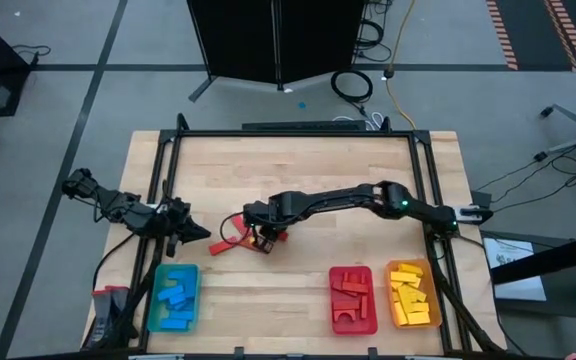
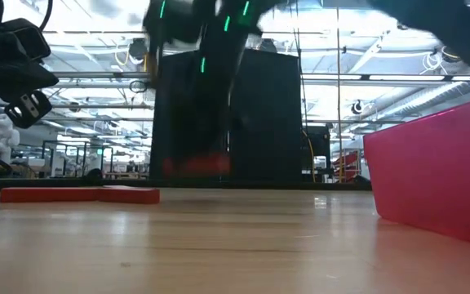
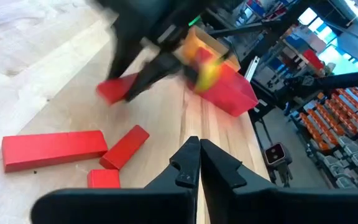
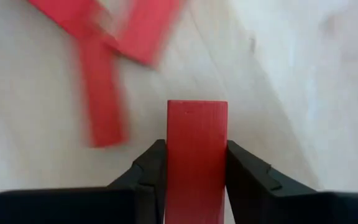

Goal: Sort blocks
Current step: Put the red block into the red bin

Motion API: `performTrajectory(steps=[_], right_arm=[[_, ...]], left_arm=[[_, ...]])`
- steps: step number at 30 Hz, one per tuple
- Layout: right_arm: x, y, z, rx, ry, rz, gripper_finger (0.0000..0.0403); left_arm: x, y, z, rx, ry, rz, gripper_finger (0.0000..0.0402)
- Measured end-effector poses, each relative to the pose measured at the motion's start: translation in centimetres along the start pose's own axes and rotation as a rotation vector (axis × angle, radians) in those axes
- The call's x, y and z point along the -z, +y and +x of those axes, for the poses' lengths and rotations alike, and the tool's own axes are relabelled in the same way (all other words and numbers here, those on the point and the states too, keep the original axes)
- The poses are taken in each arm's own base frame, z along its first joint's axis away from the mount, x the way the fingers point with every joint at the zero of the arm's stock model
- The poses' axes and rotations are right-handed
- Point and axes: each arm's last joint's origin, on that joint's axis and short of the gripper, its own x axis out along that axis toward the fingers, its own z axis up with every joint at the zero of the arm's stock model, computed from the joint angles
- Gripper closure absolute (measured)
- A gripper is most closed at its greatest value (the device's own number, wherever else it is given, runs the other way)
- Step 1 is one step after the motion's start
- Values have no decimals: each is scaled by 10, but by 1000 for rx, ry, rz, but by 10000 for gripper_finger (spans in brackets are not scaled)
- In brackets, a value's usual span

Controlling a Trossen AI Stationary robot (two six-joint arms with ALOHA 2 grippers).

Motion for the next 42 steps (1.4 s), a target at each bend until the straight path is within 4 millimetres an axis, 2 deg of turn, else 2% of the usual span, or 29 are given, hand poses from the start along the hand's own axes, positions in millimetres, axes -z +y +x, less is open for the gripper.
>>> performTrajectory(steps=[2, 3, 5, 7, 14, 15, 18, 20, 22, 26, 30, 34, 38, 42], right_arm=[[0, 3, -38, 10, -63, 3, 299], [3, 4, -68, 31, -104, -4, 299], [12, 7, -120, 60, -197, 2, 299], [30, 9, -158, 98, -222, 23, 299], [114, 27, -226, 262, -182, 128, 299], [123, 31, -230, 268, -191, 149, 299], [142, 50, -223, 239, -195, 160, 299], [154, 65, -204, 253, -154, 177, 299], [169, 73, -194, 260, -106, 206, 299], [198, 82, -184, 274, -51, 272, 299], [219, 87, -174, 313, -42, 317, 299], [232, 89, -166, 318, -9, 332, 299], [240, 95, -157, 278, 22, 337, 299], [246, 98, -148, 243, 54, 339, 299]], left_arm=[[0, 0, 0, -6, -6, 7, 385], [0, 0, 0, -5, -7, 22, 385], [0, 0, 0, 0, -5, 51, 385], [0, -1, 0, 8, -3, 76, 385], [-2, -1, 0, 11, -20, 217, 384], [-2, -1, 0, 9, -23, 236, 384], [-2, -1, 0, 7, -26, 245, 384], [-1, -1, 0, 4, -9, 193, 384], [0, 0, 0, -4, 4, 42, 384], [0, 2, 1, -49, -34, -367, 384], [-1, 3, 2, -88, -79, -438, 384], [-3, 5, 2, -151, -143, -343, 384], [-2, 5, 2, -162, -115, -76, 384], [-2, 4, 2, -169, -77, 266, 384]])
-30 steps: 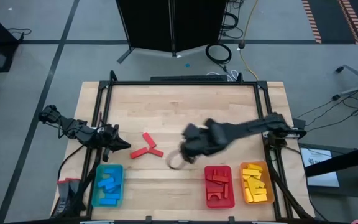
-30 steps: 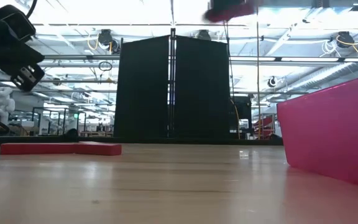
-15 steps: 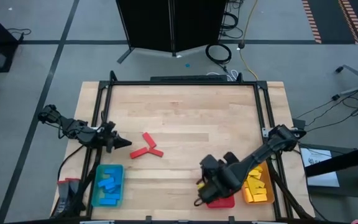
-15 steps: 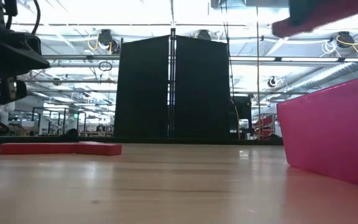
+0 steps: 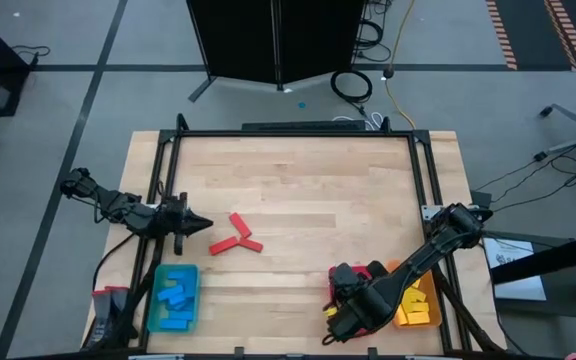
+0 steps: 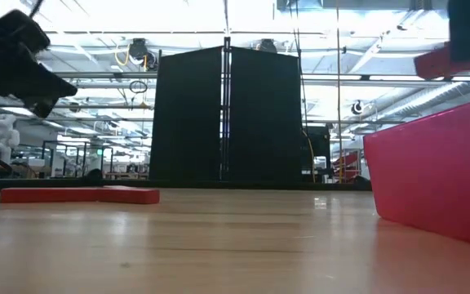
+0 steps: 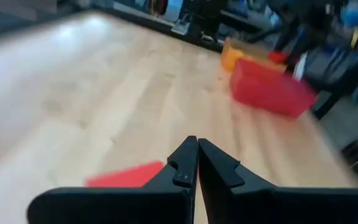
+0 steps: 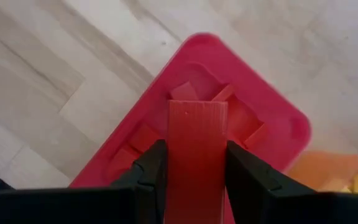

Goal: Sort blocks
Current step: Put the red block into the red bin

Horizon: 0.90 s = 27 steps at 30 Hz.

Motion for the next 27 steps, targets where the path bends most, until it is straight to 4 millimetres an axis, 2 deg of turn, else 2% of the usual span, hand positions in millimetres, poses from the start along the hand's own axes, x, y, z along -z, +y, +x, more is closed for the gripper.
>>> performTrajectory(steps=[5, 8, 10, 15, 19, 23, 27], right_arm=[[4, 2, 12, -15, 3, -10, 299], [6, 0, 20, 3, 4, -16, 296], [7, -1, 23, 18, 20, -26, 259], [10, -5, 29, 48, 63, -62, 131], [9, -5, 30, 51, 55, -61, 75], [1, -8, 23, 53, 33, -85, 68], [-29, -16, 8, 62, -161, -117, 81]], left_arm=[[-1, 2, 0, -73, -23, 316, 384], [-2, 3, 0, -118, -35, 342, 384], [-2, 3, 0, -119, -36, 342, 384], [-1, 3, 0, -111, -33, 342, 384], [-1, 3, 0, -110, -33, 341, 384], [-1, 3, 0, -107, -34, 319, 384], [0, 0, 0, 9, 3, 353, 385]])
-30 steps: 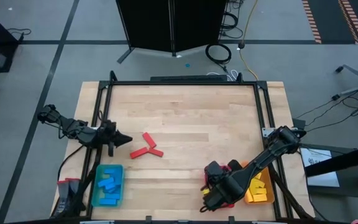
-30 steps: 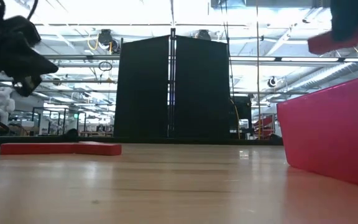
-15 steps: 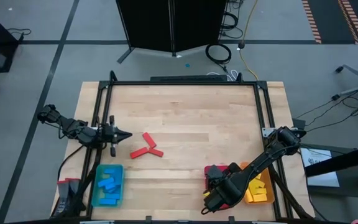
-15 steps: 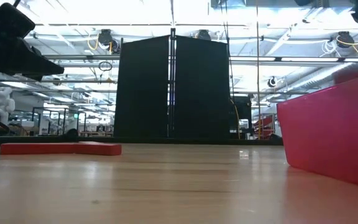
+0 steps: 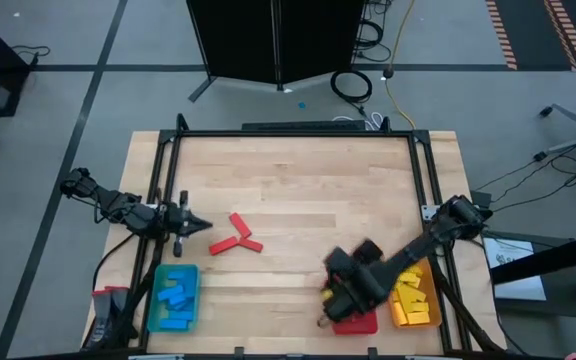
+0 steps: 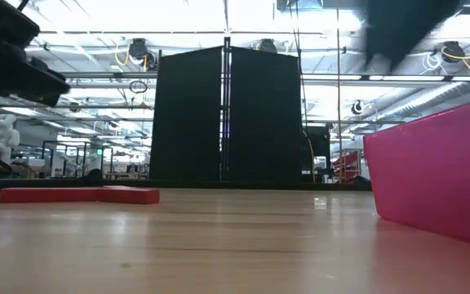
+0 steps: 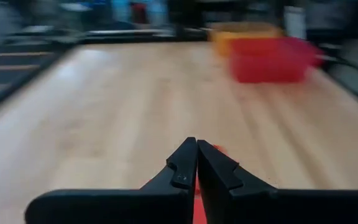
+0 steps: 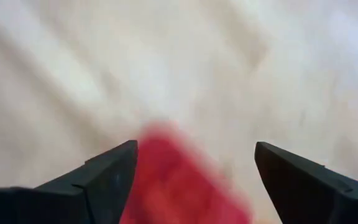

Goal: Sort blocks
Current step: Put the red block into the red bin

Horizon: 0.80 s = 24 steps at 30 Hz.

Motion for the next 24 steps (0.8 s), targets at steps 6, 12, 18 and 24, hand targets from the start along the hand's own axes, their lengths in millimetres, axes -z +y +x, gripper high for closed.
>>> performTrajectory(steps=[6, 12, 18, 24], right_arm=[[-76, -4, 25, -36, -203, -58, 92], [-160, 7, 64, -267, -390, -119, 92], [-196, 10, 107, -406, -404, -202, 92], [-193, 33, 143, -450, -326, -337, 92]], left_arm=[[-8, -6, -2, 205, -73, 50, 385], [-11, -6, -4, 220, -120, 75, 385], [-11, -8, -5, 301, -121, 79, 385], [-12, -8, -5, 324, -127, 78, 385]])
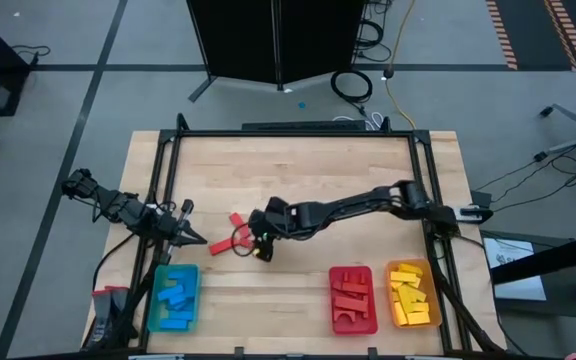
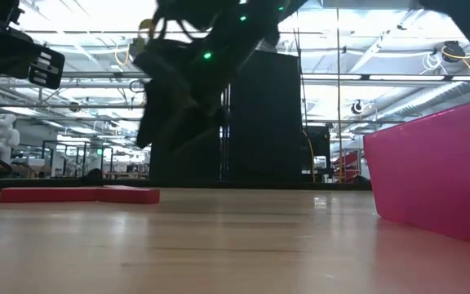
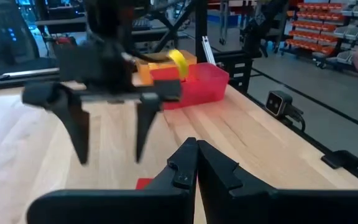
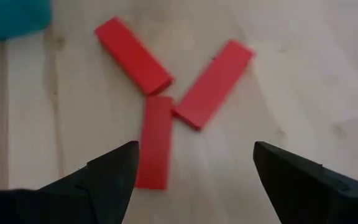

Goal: Sort blocks
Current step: Put the red block into the red bin

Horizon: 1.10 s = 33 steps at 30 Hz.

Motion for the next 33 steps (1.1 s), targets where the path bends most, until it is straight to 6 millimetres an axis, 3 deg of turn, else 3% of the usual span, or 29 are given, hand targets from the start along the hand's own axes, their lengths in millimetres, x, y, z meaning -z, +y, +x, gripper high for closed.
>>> performTrajectory(steps=[7, 14, 19, 23, 28, 33], right_arm=[[-12, 13, 32, -15, 4, -52, 92], [7, 11, 72, 30, 197, -34, 92], [18, 17, 78, 38, 255, -42, 103], [22, 17, 78, 45, 284, -18, 173], [22, 18, 77, 24, 294, 5, 356], [15, 18, 68, -6, 286, 50, 364]], left_arm=[[0, 0, 0, 0, 2, 0, 385], [1, 0, 0, 0, 15, -6, 385], [1, 0, 0, 0, 13, -7, 385], [1, 0, 0, -7, 15, -6, 385], [6, 0, 1, -27, 31, -4, 385], [10, 0, 3, -30, 46, -38, 385]])
